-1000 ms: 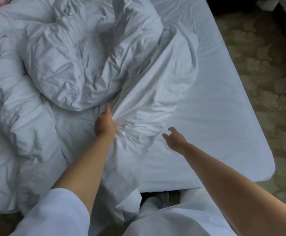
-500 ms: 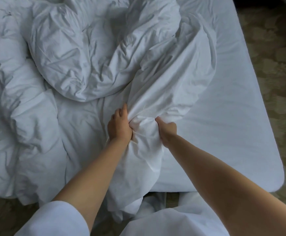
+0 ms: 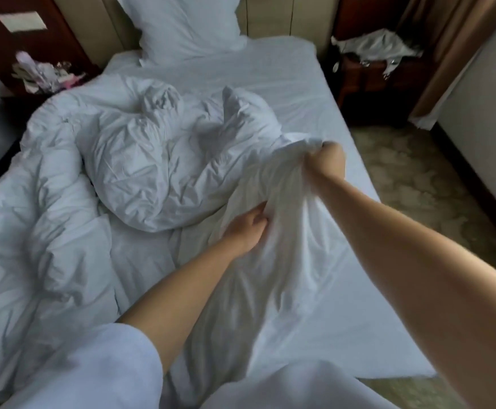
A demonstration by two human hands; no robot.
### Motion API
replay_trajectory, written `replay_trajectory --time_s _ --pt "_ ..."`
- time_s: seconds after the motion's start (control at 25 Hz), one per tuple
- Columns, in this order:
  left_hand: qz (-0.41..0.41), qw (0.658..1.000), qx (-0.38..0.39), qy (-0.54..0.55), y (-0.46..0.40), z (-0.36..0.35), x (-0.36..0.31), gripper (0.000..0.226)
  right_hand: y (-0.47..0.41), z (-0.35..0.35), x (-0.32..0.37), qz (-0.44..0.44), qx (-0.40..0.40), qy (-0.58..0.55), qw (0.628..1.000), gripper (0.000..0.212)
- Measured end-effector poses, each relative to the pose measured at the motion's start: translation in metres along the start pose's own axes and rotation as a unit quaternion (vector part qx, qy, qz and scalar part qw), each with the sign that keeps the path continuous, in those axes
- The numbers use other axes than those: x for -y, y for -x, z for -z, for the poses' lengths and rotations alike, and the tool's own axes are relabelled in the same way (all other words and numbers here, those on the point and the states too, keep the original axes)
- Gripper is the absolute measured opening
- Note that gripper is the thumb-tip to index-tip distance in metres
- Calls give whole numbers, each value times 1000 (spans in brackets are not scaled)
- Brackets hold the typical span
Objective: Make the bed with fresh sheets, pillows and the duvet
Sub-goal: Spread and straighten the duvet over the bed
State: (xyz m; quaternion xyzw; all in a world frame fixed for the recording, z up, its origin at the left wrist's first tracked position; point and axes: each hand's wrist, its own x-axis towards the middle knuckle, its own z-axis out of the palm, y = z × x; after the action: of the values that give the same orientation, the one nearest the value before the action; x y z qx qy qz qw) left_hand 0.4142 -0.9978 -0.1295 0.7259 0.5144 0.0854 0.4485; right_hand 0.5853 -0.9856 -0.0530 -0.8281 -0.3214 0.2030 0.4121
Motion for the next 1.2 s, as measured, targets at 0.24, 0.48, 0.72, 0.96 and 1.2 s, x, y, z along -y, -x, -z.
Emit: replay_trajectory --time_s 0.24,0.48,0.72,0.96,1.2 --pt "178 923 6 340 -7 11 -7 36 41 10 -22 179 218 287 916 48" --pt "190 956 -41 220 -15 -40 32 27 102 -24 -164 60 447 468 760 48" --pt "93 988 125 18 -31 -122 -13 45 83 8 -193 -80 416 189 886 40" --pt "102 964 211 -125 -57 -162 -28 56 61 39 -244 -170 299 135 929 43" --pt "84 920 234 -304 -73 -205 -15 60 49 33 -287 -167 269 232 920 48"
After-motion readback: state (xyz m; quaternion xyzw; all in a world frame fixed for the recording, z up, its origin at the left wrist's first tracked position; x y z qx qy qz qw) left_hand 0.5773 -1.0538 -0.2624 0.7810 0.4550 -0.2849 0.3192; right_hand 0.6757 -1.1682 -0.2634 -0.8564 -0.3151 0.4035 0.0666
